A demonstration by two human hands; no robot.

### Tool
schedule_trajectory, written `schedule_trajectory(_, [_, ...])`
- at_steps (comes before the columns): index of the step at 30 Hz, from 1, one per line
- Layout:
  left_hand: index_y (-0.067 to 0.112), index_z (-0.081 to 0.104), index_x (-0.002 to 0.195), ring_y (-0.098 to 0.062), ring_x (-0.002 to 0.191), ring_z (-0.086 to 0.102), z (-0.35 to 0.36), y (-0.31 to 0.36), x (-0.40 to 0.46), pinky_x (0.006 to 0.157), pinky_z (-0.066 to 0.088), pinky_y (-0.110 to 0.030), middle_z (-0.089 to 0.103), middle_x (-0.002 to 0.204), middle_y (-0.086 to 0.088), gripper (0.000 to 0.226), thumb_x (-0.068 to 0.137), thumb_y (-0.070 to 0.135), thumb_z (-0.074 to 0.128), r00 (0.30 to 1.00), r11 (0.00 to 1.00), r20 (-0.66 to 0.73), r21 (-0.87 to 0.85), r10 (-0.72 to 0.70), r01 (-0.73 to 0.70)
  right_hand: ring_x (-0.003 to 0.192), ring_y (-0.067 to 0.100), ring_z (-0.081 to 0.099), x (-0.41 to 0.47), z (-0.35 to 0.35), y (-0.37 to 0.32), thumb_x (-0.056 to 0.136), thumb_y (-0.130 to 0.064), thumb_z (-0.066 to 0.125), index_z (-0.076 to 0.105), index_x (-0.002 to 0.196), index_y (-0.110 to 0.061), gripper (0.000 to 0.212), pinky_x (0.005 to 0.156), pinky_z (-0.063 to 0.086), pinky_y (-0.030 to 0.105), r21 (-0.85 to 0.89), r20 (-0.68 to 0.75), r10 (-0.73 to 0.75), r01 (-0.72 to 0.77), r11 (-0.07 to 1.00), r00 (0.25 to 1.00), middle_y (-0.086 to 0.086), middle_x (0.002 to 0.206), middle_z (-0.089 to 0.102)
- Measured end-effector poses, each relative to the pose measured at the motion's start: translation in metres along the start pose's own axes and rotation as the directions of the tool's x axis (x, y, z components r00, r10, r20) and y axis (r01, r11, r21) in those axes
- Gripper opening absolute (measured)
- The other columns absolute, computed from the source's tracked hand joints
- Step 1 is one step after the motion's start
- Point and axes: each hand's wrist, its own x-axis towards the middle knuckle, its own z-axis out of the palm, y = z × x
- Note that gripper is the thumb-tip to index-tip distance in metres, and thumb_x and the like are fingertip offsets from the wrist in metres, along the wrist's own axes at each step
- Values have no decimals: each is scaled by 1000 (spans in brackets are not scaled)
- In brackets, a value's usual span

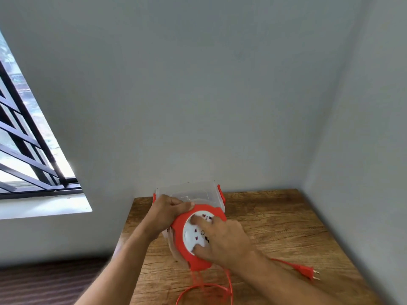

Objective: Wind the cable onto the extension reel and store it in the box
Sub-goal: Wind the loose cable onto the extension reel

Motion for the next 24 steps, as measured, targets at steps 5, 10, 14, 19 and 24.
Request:
schedule_trajectory(5, [6,78,67,-20,56,62,33,-5,-19,57,52,-39,70,65,-16,34,86,35,81,934,990,-331,1,135,-142,90,20,69,8,10,-23,81,-59,66,45,130,-23,65,57,48,25,684,272,660,-623,379,700,0,112,68])
schedule_trajectory(10, [29,84,67,-15,65,74,33,4,-27,65,60,-40,78,72,6,20,88,31,81,952,991,-282,87,118,-97,40,13,53,-6,16,-23,91,-43,67,48,119,-23,39,40,39,23,800,536,550,-594,-86,641,14,80,75])
schedule_trajectory(14, [33,82,90,-5,73,76,28,10,-29,69,64,-29,81,80,10,16,79,43,86,979,984,-170,156,108,-82,42,12,54,-6,15,-22,91,-43,68,47,123,-25,42,40,41,24,823,519,592,-549,-149,617,14,82,76])
schedule_trajectory(19, [19,79,81,-14,64,73,30,5,-27,69,61,-40,78,71,-3,27,85,45,80,964,996,-263,90,41,-18,56,10,64,-7,9,-13,94,-38,65,51,130,-25,41,46,49,22,749,261,582,-542,381,770,4,97,75])
schedule_trajectory(24, [10,82,80,-32,76,79,9,-1,-14,83,63,-48,82,77,-10,40,85,49,76,980,989,-137,-25,-147,145,68,21,67,-19,10,40,90,-22,64,41,141,-43,60,47,55,31,-125,-22,-382,376,918,924,6,142,51])
